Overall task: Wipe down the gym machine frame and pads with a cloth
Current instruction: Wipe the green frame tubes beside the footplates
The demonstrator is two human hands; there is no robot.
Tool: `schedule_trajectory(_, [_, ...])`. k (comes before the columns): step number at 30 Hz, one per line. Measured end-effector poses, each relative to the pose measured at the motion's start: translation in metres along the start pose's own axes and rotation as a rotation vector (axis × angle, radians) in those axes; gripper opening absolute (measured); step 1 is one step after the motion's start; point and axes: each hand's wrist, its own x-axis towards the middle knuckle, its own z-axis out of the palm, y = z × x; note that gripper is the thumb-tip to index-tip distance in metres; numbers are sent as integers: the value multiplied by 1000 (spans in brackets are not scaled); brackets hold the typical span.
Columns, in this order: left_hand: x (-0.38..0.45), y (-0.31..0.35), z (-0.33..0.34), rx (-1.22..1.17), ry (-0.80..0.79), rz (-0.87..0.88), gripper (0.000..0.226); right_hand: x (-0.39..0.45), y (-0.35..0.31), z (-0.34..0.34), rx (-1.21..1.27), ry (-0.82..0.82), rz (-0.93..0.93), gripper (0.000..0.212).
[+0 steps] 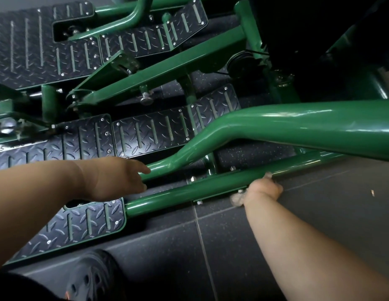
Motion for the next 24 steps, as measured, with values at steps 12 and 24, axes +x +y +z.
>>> schedule_trajectory(12, [-2, 9, -7, 20, 73, 59, 49, -95, 45, 11, -1092, -440, -1215, 36])
schedule_trajectory(24, [-6, -9, -11, 29, 22, 1, 51, -58, -9, -1, -1334, -318, -1068, 48])
